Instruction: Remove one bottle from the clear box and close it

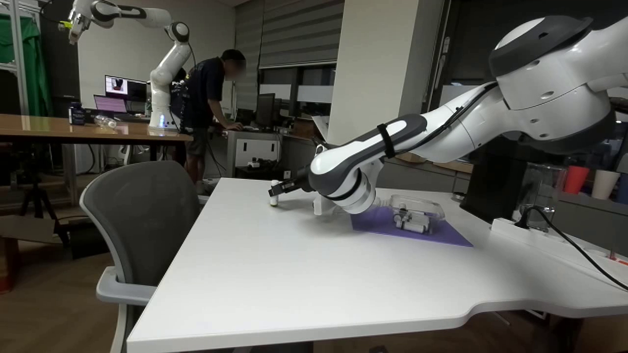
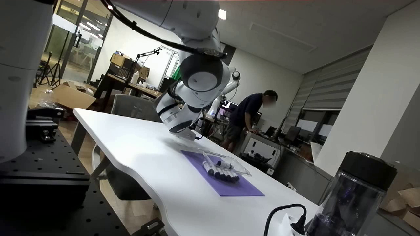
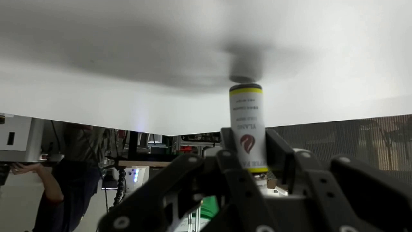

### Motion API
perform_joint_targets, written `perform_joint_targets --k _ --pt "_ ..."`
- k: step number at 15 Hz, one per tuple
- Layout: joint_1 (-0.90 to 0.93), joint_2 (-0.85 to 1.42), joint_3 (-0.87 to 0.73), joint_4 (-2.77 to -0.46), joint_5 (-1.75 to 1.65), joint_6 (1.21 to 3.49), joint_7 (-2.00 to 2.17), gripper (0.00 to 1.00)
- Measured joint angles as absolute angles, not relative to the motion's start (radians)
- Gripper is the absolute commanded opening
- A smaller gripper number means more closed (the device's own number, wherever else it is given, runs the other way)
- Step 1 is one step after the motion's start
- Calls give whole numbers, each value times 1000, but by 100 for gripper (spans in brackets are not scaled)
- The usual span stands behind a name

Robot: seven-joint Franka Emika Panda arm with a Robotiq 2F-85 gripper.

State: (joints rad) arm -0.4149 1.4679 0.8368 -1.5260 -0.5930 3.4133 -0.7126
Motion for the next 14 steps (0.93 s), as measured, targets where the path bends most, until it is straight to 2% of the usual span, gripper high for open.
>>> perform_joint_targets --k 1,2,3,10,14 --pt "-415 1468 836 -1527 -593 3413 -713 7" --pt "-415 1468 836 -1529 -593 3413 -713 54" --pt "-415 1468 835 -1530 -593 3413 -713 54" --pt "-415 1468 827 -1531 -592 3414 -713 99" --pt "-415 1468 830 -1533 -593 3415 -712 100"
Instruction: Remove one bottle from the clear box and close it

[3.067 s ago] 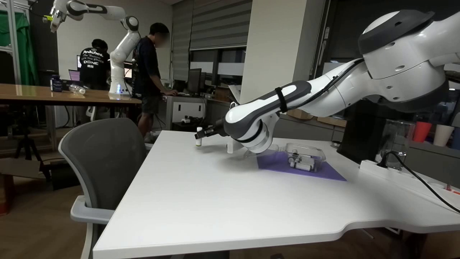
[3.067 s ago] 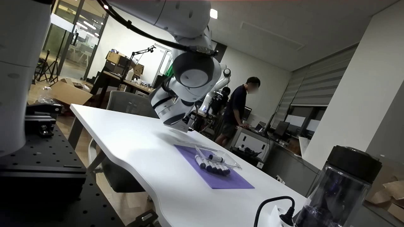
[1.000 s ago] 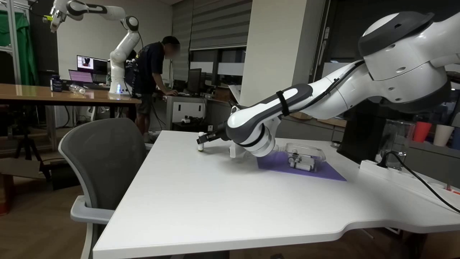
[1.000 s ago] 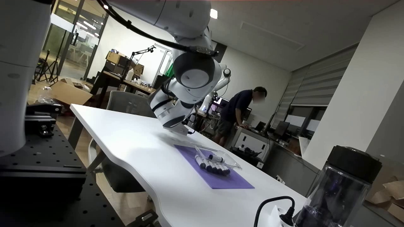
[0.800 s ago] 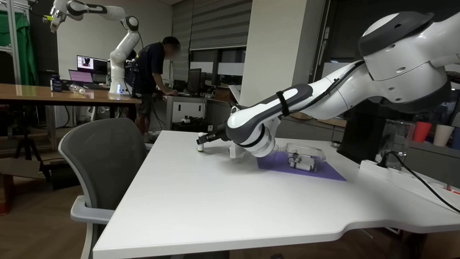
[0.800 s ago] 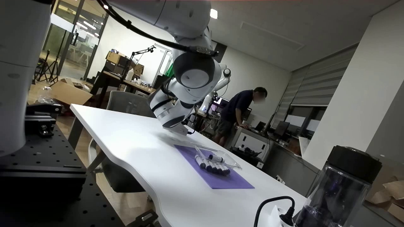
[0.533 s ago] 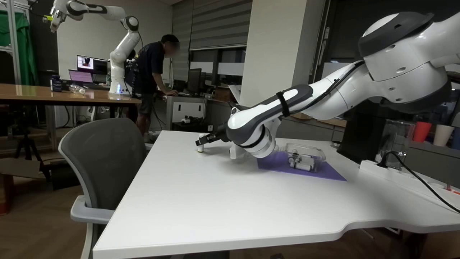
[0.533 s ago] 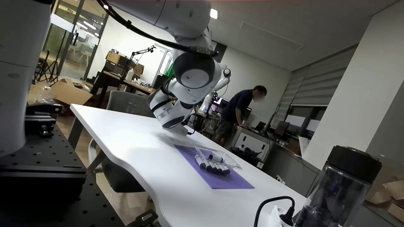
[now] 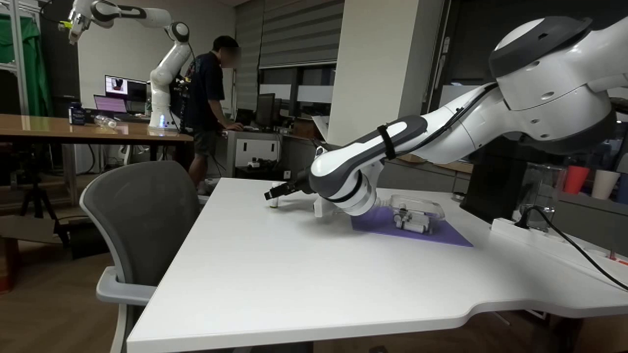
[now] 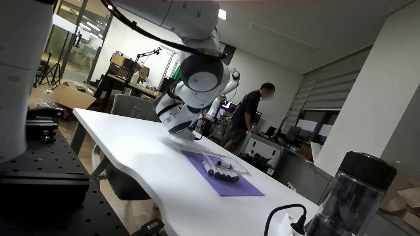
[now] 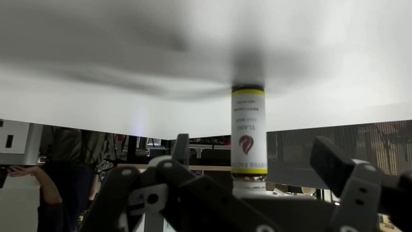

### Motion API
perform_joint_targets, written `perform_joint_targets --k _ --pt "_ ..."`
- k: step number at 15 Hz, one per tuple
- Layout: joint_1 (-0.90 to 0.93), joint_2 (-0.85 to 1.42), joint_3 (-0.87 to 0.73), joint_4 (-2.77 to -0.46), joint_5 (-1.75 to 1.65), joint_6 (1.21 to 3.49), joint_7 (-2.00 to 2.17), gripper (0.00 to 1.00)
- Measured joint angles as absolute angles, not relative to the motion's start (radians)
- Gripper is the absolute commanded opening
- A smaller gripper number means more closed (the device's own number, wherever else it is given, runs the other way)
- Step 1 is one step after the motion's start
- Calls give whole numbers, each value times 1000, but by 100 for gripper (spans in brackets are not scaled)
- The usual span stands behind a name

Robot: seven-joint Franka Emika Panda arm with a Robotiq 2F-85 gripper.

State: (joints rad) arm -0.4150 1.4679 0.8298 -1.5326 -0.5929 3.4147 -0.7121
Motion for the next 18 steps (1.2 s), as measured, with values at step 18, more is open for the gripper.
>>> perform_joint_targets --k 18 --pt "-502 1221 918 -1722 -515 3461 -711 100"
